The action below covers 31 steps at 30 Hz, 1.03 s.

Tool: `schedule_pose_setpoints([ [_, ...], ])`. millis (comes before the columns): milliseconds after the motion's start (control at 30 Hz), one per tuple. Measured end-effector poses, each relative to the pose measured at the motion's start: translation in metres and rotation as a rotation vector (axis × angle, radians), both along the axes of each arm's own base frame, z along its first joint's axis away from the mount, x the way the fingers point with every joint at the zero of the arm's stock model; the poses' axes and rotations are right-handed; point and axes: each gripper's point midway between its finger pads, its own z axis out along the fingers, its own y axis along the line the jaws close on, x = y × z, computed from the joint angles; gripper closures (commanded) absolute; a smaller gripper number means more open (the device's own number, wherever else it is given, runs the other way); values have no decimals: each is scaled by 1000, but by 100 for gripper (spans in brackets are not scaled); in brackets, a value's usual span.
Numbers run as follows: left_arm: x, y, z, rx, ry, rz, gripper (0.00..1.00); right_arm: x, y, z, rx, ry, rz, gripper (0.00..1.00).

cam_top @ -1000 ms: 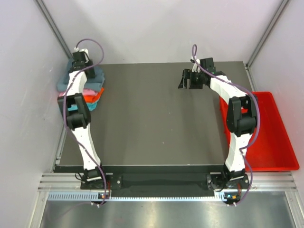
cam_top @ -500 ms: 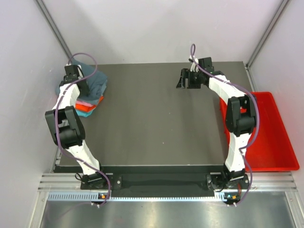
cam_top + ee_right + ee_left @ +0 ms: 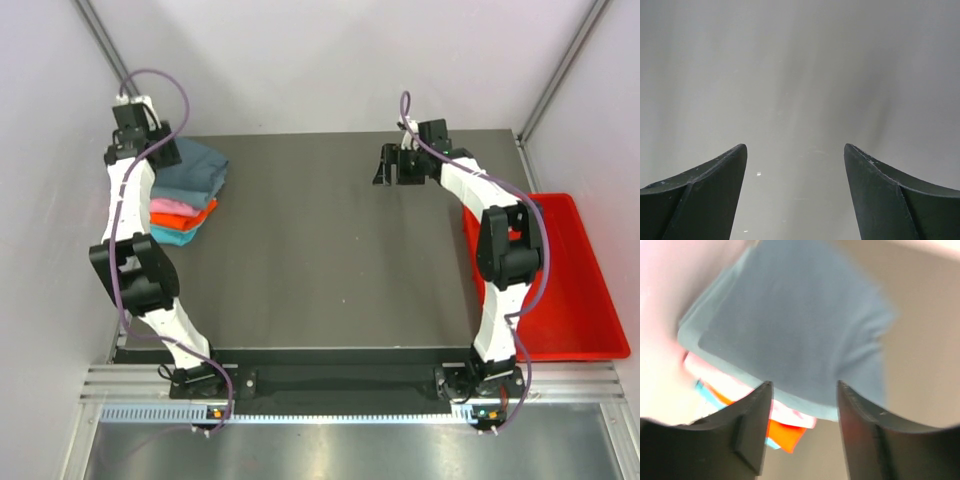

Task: Fold and stack the t-shirts
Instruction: Neatly place the folded tshirt to the corner

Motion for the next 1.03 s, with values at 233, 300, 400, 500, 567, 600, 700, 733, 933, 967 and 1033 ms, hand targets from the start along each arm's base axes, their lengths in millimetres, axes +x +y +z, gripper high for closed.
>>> schedule_pose_setpoints([
  [233, -24, -57, 134, -90, -348, -184, 27, 18, -28, 68, -137, -212, -63, 14],
  [300, -44, -73, 167, -93, -443, -235, 27, 18, -41, 102, -182, -299, -103, 11],
  [400, -70, -87, 182, -91, -502, -284, 22, 10, -63, 147, -247, -403, -176, 9],
  [500, -88, -99, 163, -105, -475, -324, 21, -7, -86, 188, -298, -496, -252, 4],
  [567, -93, -106, 143, -122, -433, -349, 21, -25, -98, 206, -321, -531, -288, 0],
  [600, -94, -109, 133, -133, -410, -362, 21, -34, -104, 215, -329, -553, -304, 0],
  [700, -97, -116, 109, -157, -357, -396, 21, -56, -115, 230, -341, -588, -327, 0],
  [733, -98, -118, 105, -164, -346, -408, 20, -63, -118, 234, -345, -598, -333, 0],
  [933, -102, -126, 108, -190, -341, -446, 20, -88, -131, 233, -362, -609, -366, 0],
  [967, -103, -128, 109, -195, -340, -452, 20, -92, -132, 229, -367, -602, -368, 0],
  [1033, -106, -129, 111, -197, -342, -458, 20, -96, -136, 222, -379, -585, -379, 0],
])
